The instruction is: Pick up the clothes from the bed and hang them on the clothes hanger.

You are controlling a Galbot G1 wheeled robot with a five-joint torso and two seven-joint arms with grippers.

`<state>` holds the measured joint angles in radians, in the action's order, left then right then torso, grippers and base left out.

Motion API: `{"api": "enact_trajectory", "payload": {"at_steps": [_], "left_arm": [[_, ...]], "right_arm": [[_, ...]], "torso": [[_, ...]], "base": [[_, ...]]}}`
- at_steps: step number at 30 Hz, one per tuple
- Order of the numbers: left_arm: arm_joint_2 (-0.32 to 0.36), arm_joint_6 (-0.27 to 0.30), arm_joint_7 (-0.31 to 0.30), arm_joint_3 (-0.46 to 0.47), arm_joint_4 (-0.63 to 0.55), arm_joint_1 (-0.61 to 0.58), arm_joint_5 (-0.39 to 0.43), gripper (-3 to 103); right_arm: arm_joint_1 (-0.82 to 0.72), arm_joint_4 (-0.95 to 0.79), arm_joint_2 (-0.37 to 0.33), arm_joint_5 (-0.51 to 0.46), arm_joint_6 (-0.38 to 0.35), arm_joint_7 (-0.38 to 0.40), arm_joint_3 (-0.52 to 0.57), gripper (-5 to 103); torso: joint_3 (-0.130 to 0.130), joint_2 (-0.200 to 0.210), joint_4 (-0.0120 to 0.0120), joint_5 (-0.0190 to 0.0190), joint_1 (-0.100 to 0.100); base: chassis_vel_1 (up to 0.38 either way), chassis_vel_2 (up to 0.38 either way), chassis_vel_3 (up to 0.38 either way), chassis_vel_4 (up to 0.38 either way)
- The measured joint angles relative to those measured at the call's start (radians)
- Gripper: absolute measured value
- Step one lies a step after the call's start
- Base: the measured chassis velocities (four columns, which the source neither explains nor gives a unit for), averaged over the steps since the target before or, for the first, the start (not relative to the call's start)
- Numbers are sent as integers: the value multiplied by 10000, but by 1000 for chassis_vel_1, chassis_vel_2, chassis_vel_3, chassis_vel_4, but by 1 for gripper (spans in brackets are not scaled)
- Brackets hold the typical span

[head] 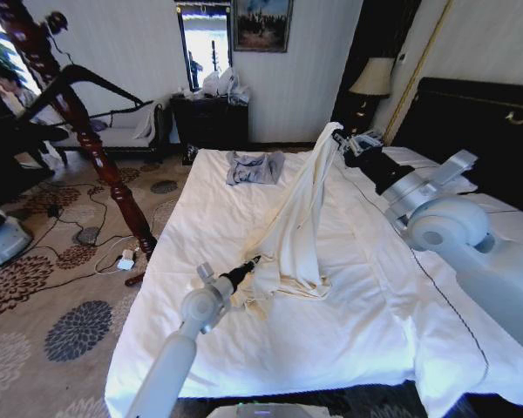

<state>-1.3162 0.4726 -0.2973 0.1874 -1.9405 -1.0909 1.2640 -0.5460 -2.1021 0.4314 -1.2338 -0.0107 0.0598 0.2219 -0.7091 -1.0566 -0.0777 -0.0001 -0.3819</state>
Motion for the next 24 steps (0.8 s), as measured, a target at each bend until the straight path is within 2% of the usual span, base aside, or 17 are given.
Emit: {"api": "enact_trajectory", "payload": {"at_steps": [7, 10, 13, 15, 16, 19, 21, 22, 23, 24], "left_arm": [[-17, -18, 177, -110, -155, -443, -579, 0], [-89, -2, 190, -238, -134, -607, -1267, 0], [-135, 75, 215, -323, -134, -664, -1405, -1], [-244, 126, 256, -422, -144, -680, -1465, 10], [-244, 126, 256, -422, -144, -680, -1465, 10], [-388, 146, 234, -466, -84, -598, -1477, 26], [-402, 147, 227, -469, -72, -585, -1477, 26], [-446, 149, 212, -469, -35, -546, -1477, 31], [-504, 150, 197, -470, 17, -500, -1475, 42], [-556, 150, 186, -478, 67, -463, -1475, 42]], "right_arm": [[24, -39, 7, -5, 2, 6, -71, 1], [18, -93, 64, -8, 2, 12, -127, 1], [-8, -114, 69, -2, 1, 5, -140, 1], [-23, -131, 87, 2, -4, -3, -145, 1], [-23, -131, 87, 2, -4, -3, -145, 1], [-52, -154, 97, 18, -17, -4, -145, 1], [-56, -157, 97, 23, -18, -3, -144, 1], [-69, -167, 95, 27, -21, -3, -138, 1], [-87, -181, 93, 29, -25, -4, -124, 1], [-99, -189, 91, 32, -28, -3, -110, 1]], "torso": [[0, 0, -1, -1, 1], [0, 0, 0, 0, 1], [0, 0, -1, 0, 1], [0, 0, -1, 0, 1], [0, 0, -1, 0, 1], [0, 0, -1, 2, 0], [0, 0, -1, 1, 1], [0, 0, -1, 2, 1], [0, 0, 0, 2, 1], [0, 0, 0, 2, 0]], "base": [[0, 0, 0, 0], [0, 0, 0, 0], [0, 0, 0, 0], [0, 0, 0, 0], [0, 0, 0, 0], [0, 0, 0, 0], [0, 0, 0, 0], [0, 0, 0, 0], [0, 0, 0, 0], [0, 0, 0, 0]]}}
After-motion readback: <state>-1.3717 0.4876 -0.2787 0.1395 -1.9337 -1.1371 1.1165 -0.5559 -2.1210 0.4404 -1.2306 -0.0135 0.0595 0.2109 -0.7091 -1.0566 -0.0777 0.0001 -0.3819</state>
